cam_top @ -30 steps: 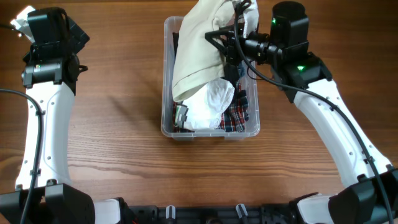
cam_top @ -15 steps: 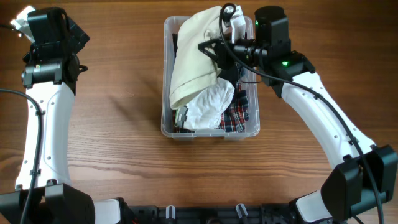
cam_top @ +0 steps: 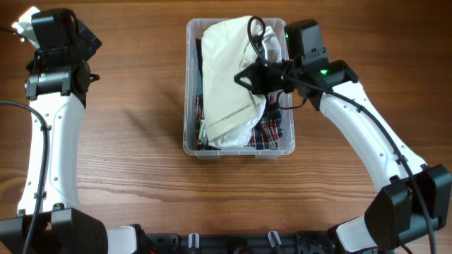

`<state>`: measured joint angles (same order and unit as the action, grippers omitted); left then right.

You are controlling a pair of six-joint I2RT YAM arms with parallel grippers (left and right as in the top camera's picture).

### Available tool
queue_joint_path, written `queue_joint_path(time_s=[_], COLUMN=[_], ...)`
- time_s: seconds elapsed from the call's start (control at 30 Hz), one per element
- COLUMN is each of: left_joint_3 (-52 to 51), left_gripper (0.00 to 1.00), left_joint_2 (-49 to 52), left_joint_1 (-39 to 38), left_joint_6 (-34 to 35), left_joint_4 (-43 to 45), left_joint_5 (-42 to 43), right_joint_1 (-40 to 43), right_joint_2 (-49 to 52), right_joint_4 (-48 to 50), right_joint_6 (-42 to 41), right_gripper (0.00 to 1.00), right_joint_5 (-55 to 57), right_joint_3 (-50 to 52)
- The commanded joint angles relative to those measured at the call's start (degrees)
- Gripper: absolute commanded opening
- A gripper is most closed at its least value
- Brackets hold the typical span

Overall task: Pack container
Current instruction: 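Lay the cream cloth flat over the bin contents and smooth it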

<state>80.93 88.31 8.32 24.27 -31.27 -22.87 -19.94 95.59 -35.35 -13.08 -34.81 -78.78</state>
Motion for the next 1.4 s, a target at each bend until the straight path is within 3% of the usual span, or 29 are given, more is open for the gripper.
queue_joint_path(time_s=[0.0, 0.27, 0.37, 0.43, 0.5, 0.6, 0.63, 0.7, 0.83, 0.97, 1.03, 1.1, 1.13, 1.37], left_joint_3=[-0.3, -0.3, -0.3, -0.3, -0.3, -0.3, -0.3, -0.3, -0.3, -0.3, -0.3, -0.3, -0.3, -0.3], left_gripper=[1.00, 1.00, 1.00, 1.00, 1.00, 1.00, 1.00, 1.00, 1.00, 1.00, 1.00, 1.00, 1.00, 1.00], left_joint_2=[0.0, 0.0, 0.0, 0.0, 0.0, 0.0, 0.0, 0.0, 0.0, 0.0, 0.0, 0.0, 0.0, 0.0], left_joint_1=[0.2, 0.2, 0.2, 0.2, 0.2, 0.2, 0.2, 0.2, 0.2, 0.2, 0.2, 0.2, 0.2, 0.2], left_joint_6=[-0.1, -0.1, -0.1, -0.1, -0.1, -0.1, -0.1, -0.1, -0.1, -0.1, -0.1, -0.1, -0.1, -0.1], left_joint_4=[0.2, 0.2, 0.2, 0.2, 0.2, 0.2, 0.2, 0.2, 0.2, 0.2, 0.2, 0.2, 0.2, 0.2], left_joint_5=[-0.8, -0.8, -0.8, -0.8, -0.8, -0.8, -0.8, -0.8, -0.8, -0.8, -0.8, -0.8, -0.8, -0.8], right_joint_1=[-0.3, -0.3, -0.3, -0.3, -0.3, -0.3, -0.3, -0.3, -0.3, -0.5, -1.0, -1.9, -2.1, -3.0], right_joint_2=[-0.2, -0.2, -0.2, -0.2, -0.2, -0.2, -0.2, -0.3, -1.2, -1.7, -1.7, -1.7, -1.6, 1.5], right_joint_4=[-4.6, -13.6, -15.6, -16.4, -16.5, -15.9, -15.5, -14.5, -12.9, -13.4, -13.2, -12.0, -11.5, -9.2], right_joint_6=[1.1, 1.1, 1.0, 1.0, 1.1, 2.6, 3.4, 4.2, 4.2, 3.9, 4.0, 3.9, 3.8, 0.9], right_gripper=[0.05, 0.06, 0.11, 0.18, 0.47, 0.69, 0.76, 0.77, 0.72, 0.58, 0.40, 0.16, 0.11, 0.07], right_joint_5=[4.1, 13.6, 17.9, 21.6, 24.4, 26.7, 26.7, 27.3, 29.1, 28.9, 28.9, 29.1, 29.3, 30.1], right_joint_3=[-0.3, -0.3, -0.3, -0.3, -0.3, -0.3, -0.3, -0.3, -3.1, -9.4, -11.2, -11.0, -10.5, -4.5])
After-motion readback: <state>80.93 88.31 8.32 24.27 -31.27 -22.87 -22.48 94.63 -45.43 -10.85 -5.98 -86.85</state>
